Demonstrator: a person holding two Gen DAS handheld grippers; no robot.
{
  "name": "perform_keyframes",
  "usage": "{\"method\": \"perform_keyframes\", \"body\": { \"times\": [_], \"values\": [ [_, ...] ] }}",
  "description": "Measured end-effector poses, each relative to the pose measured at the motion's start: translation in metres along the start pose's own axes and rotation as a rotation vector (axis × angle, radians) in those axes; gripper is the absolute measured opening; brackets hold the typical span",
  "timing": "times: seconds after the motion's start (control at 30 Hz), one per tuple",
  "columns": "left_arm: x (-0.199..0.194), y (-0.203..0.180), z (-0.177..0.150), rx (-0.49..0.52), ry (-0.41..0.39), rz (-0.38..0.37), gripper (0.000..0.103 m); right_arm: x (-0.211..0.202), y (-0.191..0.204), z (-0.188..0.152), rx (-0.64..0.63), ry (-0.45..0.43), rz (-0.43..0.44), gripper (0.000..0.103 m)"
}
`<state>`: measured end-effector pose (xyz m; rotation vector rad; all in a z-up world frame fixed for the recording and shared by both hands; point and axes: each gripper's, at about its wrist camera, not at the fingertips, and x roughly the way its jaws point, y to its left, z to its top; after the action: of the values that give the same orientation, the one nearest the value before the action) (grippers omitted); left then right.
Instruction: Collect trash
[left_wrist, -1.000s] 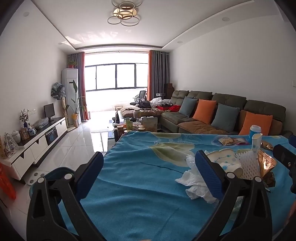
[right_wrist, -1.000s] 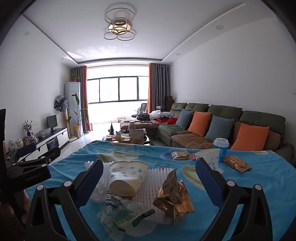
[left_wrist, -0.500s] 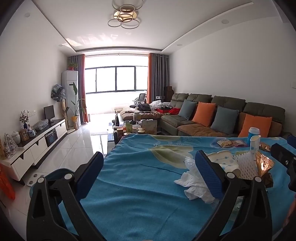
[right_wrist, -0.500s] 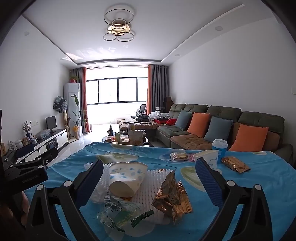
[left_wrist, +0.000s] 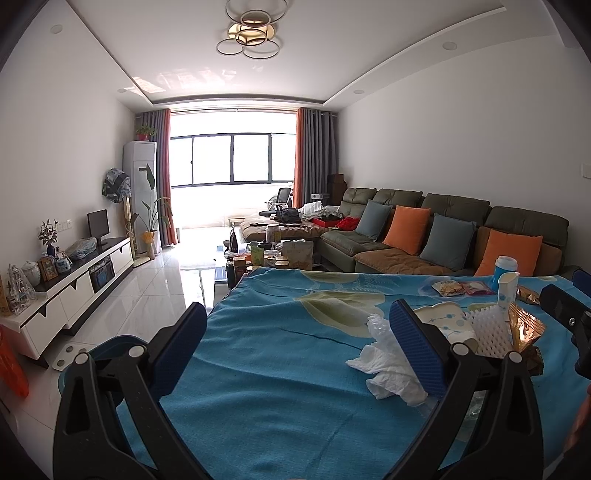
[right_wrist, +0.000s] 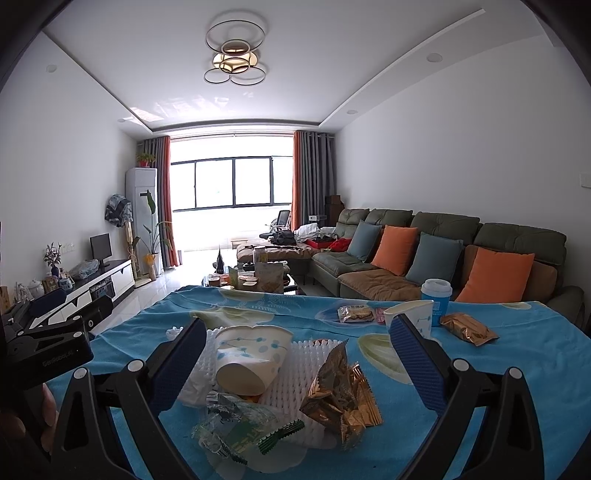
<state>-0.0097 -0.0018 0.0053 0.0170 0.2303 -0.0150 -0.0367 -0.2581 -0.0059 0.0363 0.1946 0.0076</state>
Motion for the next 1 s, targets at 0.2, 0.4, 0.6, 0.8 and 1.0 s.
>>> {"method": "perform_keyframes", "body": {
  "times": [0.2, 0.4, 0.6, 0.8, 1.0],
  "values": [
    [-0.0007, 0.0001, 0.0, -0.002, -0.003, 0.001, 0.097, 0.0027, -0.0001, -0.0002, -0.001, 0.001, -0.002, 0.096],
    [-0.0011, -0.0001, 0.0, -0.003, -0.004, 0.0, 0.097, 0.004, -0.0002, -0.0012, -0.001, 0.001, -0.002, 0.096],
    [-0.0019, 0.0008, -0.0004, -0.004, -0.009, 0.001, 0.097, 0.0036, 0.0007, -0.0017, -0.002, 0.0, -0.002, 0.096],
    [-0.0019, 0.0012, -0.001, -0.008, -0.009, 0.007, 0.097, 0.0037, 0.0014, -0.0019, -0.001, 0.001, -0.002, 0.096],
    [-0.0017, 0.001, -0.0012, -0.012, -0.008, 0.009, 0.097, 0.0031, 0.0018, -0.0026, -0.002, 0.0, -0.002, 0.096]
  ]
}}
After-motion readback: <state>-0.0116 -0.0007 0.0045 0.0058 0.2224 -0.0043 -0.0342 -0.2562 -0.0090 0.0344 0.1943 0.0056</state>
